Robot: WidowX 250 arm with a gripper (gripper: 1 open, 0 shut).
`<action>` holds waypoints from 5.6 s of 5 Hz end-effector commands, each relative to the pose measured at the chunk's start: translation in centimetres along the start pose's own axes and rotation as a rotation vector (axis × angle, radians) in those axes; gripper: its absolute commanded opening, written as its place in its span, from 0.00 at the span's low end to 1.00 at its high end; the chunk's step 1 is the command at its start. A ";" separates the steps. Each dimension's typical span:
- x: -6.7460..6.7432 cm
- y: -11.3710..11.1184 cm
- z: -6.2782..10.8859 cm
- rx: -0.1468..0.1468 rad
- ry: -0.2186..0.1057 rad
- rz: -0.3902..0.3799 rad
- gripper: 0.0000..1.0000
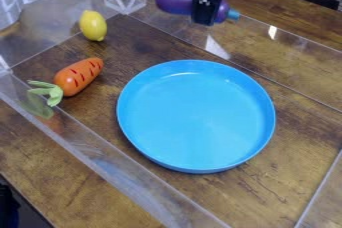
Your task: Remove the purple eggplant from the blue tray and put it on the table
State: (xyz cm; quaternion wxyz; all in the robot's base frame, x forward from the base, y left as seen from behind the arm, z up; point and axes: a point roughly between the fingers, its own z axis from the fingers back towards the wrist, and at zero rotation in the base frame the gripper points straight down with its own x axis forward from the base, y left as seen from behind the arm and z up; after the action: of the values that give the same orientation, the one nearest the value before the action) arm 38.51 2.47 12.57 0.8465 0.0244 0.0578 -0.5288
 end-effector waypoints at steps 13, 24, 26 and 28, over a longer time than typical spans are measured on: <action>7.4 -4.1 -1.7 0.118 -0.022 -0.275 0.00; 7.9 -2.4 -0.3 0.325 -0.068 -0.149 0.00; 9.4 -1.6 -0.9 0.339 -0.088 -0.091 0.00; 8.4 -1.0 -0.1 0.357 -0.117 -0.109 0.00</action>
State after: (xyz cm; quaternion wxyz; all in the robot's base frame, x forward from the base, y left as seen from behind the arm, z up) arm 40.79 -5.41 7.94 0.8015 0.1230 -0.0428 -0.5836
